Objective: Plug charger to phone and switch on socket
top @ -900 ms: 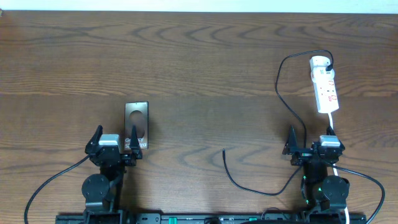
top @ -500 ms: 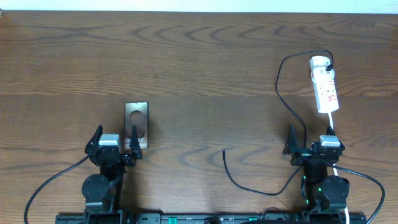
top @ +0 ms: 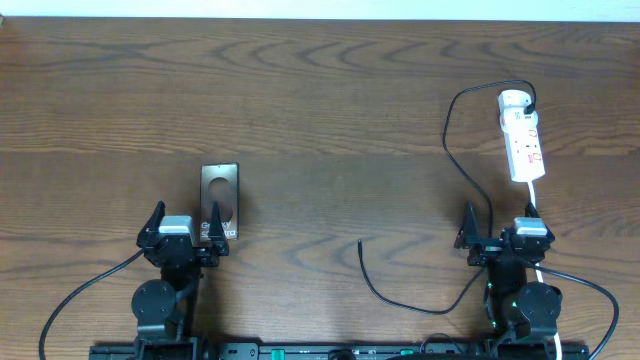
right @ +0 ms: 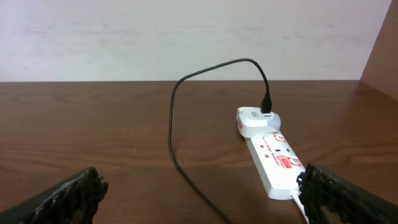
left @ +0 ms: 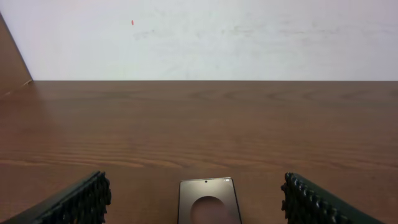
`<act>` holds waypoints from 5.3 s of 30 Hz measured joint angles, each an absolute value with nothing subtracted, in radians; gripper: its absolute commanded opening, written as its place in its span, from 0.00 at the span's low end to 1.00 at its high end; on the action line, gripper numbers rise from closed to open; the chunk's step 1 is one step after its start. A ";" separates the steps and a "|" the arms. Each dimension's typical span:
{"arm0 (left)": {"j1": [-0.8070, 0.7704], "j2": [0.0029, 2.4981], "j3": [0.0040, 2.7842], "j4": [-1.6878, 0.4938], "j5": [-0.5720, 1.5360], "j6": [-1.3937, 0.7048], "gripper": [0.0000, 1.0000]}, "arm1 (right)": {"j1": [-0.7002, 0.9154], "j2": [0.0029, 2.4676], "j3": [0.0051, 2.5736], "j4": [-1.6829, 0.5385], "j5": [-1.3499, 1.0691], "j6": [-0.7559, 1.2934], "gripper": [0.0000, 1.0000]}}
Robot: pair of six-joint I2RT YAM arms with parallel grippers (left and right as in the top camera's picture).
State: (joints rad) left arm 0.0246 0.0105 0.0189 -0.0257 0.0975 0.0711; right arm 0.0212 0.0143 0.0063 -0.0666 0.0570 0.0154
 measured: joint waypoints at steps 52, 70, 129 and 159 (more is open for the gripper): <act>0.025 0.010 0.019 -0.026 0.097 0.071 0.87 | 0.021 0.014 0.006 -0.067 0.057 0.015 0.99; 0.025 0.010 0.019 -0.020 0.098 0.071 0.87 | 0.021 0.014 0.006 -0.067 0.057 0.015 0.99; 0.025 1.370 1.214 -0.879 0.144 0.072 0.87 | 0.022 0.012 0.006 -0.066 0.060 0.016 0.99; 0.025 1.603 1.214 -0.848 0.151 0.067 0.98 | 0.022 0.012 0.006 -0.066 0.060 0.016 0.99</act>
